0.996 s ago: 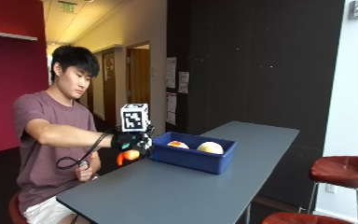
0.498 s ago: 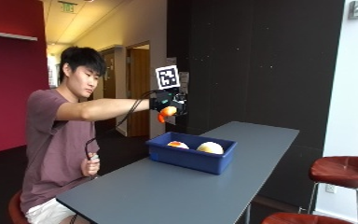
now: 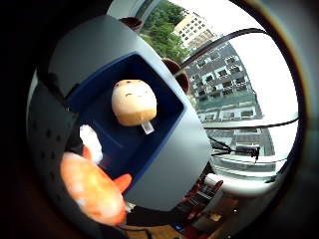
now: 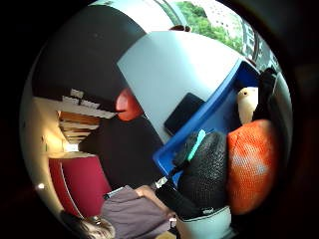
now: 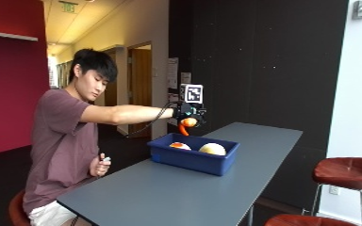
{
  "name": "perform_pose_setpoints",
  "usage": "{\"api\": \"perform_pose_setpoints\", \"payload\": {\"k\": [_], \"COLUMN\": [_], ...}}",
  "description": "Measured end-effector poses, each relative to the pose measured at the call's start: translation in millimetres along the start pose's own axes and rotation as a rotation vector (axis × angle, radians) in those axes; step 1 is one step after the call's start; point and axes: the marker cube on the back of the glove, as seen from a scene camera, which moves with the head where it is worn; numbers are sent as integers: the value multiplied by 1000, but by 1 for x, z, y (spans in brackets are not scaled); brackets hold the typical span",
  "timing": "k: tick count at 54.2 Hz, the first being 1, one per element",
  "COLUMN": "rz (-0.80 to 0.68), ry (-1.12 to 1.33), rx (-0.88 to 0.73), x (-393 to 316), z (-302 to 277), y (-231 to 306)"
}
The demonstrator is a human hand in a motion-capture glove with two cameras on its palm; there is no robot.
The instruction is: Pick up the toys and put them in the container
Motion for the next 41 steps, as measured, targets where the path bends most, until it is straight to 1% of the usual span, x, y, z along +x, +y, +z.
{"api": "perform_pose_setpoints", "payload": {"k": [3,6,8,13,17,19,22,29,41], "rz": [41,207,266,200,229,219,162,12,1], "ry": [23,28,-14,-16,-26,1,3,73,129], "rx": [-108,-244,-284,-302,-274,-272,-261,-267,-287], "x": [1,-1,10,39,40,42,36,-5,8], "z": [10,24,27,29,28,27,23,18,-1], "y": [-3,-10,-7,12,12,14,16,8,30]}}
